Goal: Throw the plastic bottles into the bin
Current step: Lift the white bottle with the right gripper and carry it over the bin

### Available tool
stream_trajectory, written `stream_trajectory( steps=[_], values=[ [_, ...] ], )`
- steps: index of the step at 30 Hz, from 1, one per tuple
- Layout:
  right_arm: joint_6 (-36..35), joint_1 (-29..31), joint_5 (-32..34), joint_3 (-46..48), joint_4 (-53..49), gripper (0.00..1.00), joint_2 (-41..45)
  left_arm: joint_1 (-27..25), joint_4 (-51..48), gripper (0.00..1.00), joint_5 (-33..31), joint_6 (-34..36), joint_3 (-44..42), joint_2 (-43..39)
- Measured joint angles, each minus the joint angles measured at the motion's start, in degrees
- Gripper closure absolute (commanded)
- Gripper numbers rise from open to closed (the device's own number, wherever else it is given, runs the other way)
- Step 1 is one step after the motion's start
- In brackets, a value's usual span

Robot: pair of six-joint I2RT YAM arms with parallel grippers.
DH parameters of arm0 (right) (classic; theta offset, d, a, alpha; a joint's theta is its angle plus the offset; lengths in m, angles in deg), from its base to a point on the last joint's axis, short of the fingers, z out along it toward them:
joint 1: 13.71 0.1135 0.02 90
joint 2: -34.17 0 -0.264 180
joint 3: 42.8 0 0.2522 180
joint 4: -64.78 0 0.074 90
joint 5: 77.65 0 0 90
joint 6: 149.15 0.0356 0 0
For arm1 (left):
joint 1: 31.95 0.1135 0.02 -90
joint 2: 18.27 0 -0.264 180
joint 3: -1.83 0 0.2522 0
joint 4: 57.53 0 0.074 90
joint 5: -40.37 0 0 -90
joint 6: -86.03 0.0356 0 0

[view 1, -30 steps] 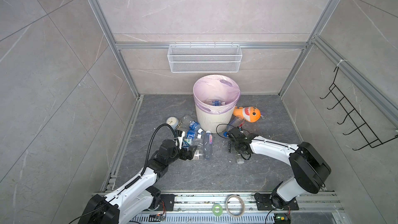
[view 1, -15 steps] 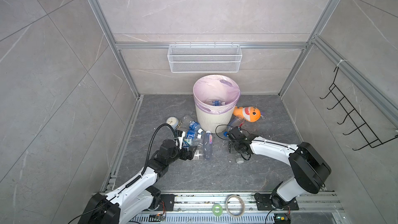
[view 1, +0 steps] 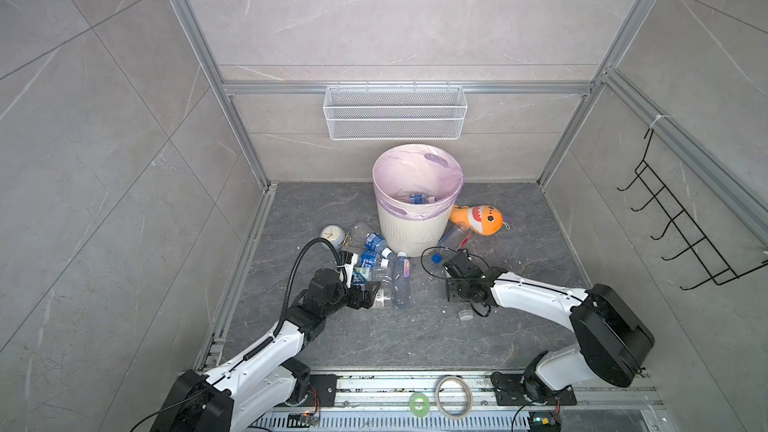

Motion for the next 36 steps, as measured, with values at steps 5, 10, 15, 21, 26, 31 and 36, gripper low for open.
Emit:
stream_trajectory(
  steps=[5, 10, 15, 21, 26, 31, 36],
  values=[
    [-0.5, 0.8, -1.1, 4.7, 2.0, 0.45, 8.7, 0.0, 0.0, 0.01, 0.0, 0.0, 0.0, 0.0],
    [-1.4, 5.2, -0.9, 9.3, 4.9, 0.49, 18.6, 0.0, 0.0, 0.01, 0.0, 0.0, 0.0, 0.2],
    [-1.9, 10.7, 1.5, 13.9, 7.6, 0.49, 29.7, 0.0, 0.0, 0.01, 0.0, 0.0, 0.0, 0.7],
    [-2.8, 13.9, 5.5, 15.4, 7.8, 0.50, 41.4, 0.0, 0.0, 0.01, 0.0, 0.0, 0.0, 0.7],
    [-4.9, 14.3, 7.1, 12.0, 5.0, 0.50, 45.5, 0.0, 0.0, 0.01, 0.0, 0.0, 0.0, 0.7],
    [-7.3, 14.3, 11.0, -6.0, -2.1, 0.53, 37.4, 0.0, 0.0, 0.01, 0.0, 0.0, 0.1, 0.7],
    [-11.6, 12.7, 14.4, -39.0, -8.1, 0.45, 16.3, 0.0, 0.0, 0.01, -0.1, 0.0, 0.1, 0.7]
  ],
)
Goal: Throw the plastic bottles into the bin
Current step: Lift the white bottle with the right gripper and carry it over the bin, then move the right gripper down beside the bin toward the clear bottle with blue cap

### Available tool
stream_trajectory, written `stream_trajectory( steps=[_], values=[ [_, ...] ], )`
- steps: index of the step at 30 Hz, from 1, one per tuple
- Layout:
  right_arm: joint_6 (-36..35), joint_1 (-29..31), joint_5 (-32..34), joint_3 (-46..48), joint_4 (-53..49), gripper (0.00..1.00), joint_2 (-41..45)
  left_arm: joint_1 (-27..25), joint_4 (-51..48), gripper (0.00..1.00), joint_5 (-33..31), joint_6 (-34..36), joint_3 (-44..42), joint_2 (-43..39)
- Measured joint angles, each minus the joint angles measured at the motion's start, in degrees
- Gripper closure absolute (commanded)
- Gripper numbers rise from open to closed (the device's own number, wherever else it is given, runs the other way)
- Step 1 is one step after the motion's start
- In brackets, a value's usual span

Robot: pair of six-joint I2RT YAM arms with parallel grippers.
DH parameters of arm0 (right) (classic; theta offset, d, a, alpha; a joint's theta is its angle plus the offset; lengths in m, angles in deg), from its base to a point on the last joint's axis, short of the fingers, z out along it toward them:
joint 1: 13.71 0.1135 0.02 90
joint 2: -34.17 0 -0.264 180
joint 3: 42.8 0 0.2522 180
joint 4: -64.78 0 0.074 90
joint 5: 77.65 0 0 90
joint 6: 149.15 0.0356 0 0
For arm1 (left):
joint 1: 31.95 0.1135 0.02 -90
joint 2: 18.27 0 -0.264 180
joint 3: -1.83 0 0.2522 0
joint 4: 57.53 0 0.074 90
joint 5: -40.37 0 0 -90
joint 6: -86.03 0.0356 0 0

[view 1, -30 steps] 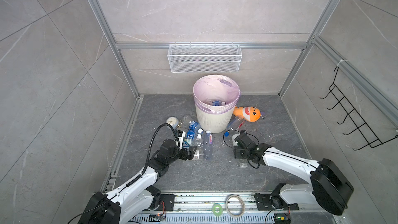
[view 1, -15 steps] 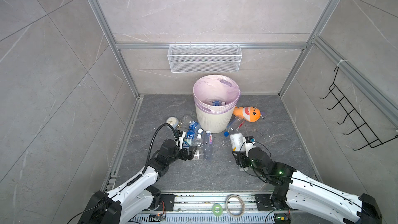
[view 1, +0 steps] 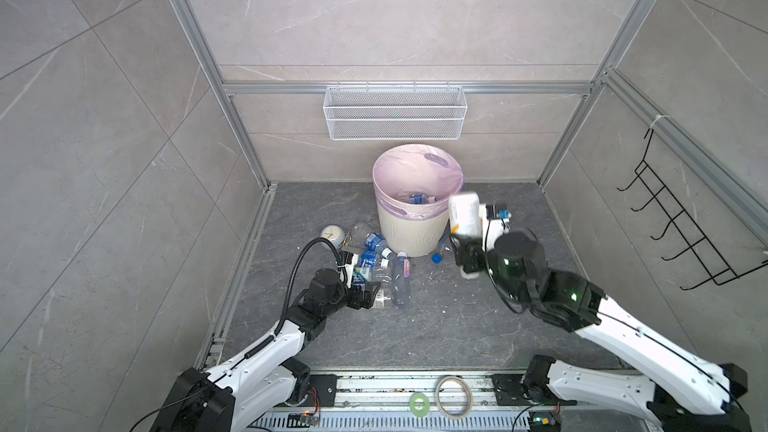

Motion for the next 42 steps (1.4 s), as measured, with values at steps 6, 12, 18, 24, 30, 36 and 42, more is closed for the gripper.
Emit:
stream_trajectory(
  steps=[6, 12, 18, 24, 30, 36, 42],
  values=[
    [-2.5, -11.0, -2.7, -51.0, -11.3, 0.01, -33.1, 0.0, 0.0, 0.01, -0.1, 0.0, 0.0, -0.1],
    [-2.5, -14.4, -2.7, -79.4, -27.5, 0.01, -51.1, 0.0, -0.5, 0.01, -0.5, 0.0, 0.0, -2.5],
    [-2.4, -14.2, -5.0, -55.7, -24.5, 0.01, -37.8, 0.0, -0.5, 0.01, -0.5, 0.0, 0.0, -3.1],
    [-2.4, -14.2, -6.1, -32.7, -17.3, 0.01, -21.2, 0.0, -0.5, 0.01, -0.5, 0.0, 0.0, -2.1],
    [-2.3, -14.2, -5.8, -17.1, -12.2, 0.01, -12.2, 0.0, -0.5, 0.01, -0.5, 0.0, 0.0, -2.0],
    [-0.3, -14.2, -5.6, -3.3, -9.8, 0.01, -9.0, 0.0, -0.5, 0.01, -0.5, 0.1, 0.0, -2.0],
    [2.9, -14.2, -5.9, 6.3, -8.3, 0.01, -6.5, 0.0, -0.5, 0.01, -0.5, 0.1, 0.0, -2.0]
  ],
)
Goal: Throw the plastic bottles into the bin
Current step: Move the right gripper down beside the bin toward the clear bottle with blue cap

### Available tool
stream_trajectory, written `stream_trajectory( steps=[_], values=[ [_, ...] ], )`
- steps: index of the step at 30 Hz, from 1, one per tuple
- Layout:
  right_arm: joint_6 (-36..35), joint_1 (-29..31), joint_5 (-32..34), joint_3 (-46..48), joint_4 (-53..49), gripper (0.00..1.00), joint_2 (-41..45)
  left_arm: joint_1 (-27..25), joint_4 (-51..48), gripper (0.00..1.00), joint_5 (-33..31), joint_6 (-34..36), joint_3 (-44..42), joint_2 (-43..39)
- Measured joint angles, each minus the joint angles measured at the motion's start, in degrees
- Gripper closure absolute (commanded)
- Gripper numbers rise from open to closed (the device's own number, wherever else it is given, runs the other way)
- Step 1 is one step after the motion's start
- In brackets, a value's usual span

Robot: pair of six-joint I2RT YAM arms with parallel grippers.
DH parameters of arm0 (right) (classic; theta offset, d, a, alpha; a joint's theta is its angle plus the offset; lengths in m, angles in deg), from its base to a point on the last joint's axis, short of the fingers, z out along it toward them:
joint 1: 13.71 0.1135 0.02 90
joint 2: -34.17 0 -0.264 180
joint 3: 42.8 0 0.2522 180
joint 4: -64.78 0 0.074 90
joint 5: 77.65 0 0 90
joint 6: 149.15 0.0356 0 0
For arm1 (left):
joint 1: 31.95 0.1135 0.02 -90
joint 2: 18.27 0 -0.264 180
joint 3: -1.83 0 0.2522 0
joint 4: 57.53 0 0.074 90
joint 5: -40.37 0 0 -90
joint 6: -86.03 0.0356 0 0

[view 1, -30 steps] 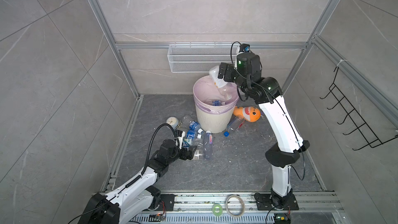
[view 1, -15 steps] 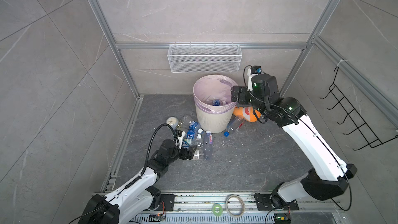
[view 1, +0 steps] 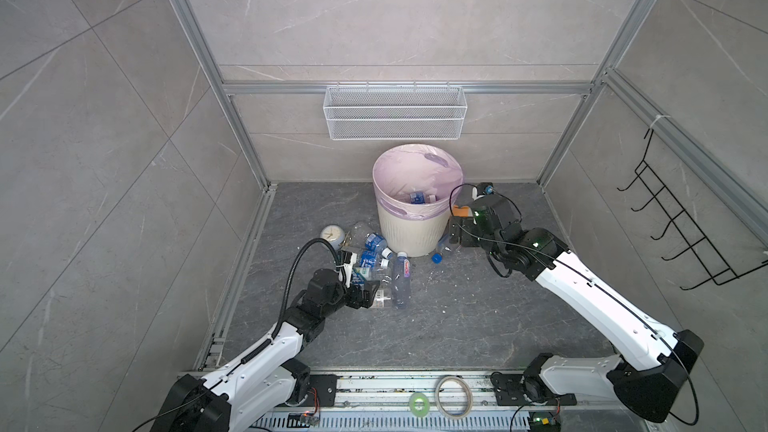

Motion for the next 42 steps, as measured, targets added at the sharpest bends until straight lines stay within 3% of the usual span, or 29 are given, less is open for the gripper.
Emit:
stream_trajectory(
  steps=[14, 42],
  values=[
    [6.0, -1.0, -1.8, 8.0, 2.9, 0.01, 0.4, 0.0, 0.0, 0.01, 0.1, 0.0, 0.0, 0.2],
    [13.9, -16.6, -19.9, 13.6, 12.2, 0.01, -12.4, 0.0, 0.3, 0.01, 0.5, 0.0, 0.0, 1.1]
  ],
)
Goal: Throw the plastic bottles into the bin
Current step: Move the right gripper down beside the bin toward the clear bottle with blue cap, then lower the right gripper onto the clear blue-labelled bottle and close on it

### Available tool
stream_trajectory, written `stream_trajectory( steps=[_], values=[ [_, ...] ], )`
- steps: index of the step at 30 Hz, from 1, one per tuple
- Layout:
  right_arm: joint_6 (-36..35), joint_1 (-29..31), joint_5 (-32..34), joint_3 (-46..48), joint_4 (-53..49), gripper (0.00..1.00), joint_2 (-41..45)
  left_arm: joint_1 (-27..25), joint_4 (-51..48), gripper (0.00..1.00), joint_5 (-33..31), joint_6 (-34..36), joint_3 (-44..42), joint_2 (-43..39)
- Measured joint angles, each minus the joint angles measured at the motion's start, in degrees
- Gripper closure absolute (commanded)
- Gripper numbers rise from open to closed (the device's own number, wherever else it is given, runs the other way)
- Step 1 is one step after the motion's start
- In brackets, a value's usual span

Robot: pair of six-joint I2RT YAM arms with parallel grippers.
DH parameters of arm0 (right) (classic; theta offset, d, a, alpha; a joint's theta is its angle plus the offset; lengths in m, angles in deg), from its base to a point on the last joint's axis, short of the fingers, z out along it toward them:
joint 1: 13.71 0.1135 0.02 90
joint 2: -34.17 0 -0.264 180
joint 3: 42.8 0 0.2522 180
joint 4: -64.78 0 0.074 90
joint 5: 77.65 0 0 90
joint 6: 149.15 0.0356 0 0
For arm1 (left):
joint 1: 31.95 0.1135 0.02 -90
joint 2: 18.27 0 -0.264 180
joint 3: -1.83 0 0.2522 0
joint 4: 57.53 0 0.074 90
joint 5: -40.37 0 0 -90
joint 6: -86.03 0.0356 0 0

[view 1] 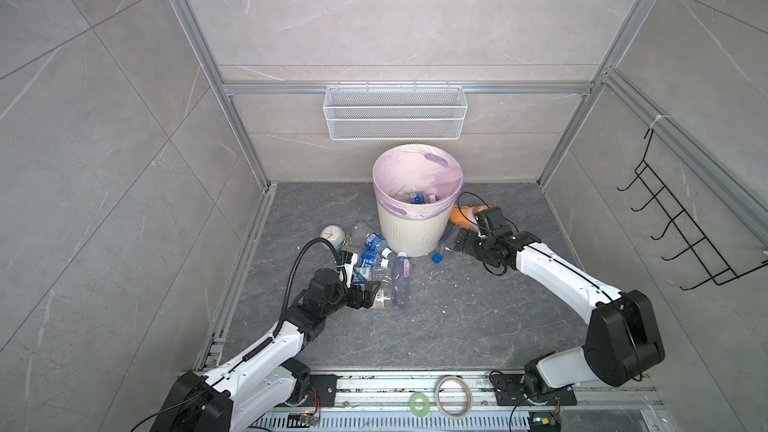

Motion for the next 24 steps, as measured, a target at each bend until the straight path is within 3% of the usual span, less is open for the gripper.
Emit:
stream_trajectory(
  steps=[24],
  values=[
    [5.4, -6.1, -8.8, -9.4, 3.7, 0.01, -15.8, 0.0, 0.1, 0.01, 0.0, 0.0, 0.2, 0.7]
  ],
)
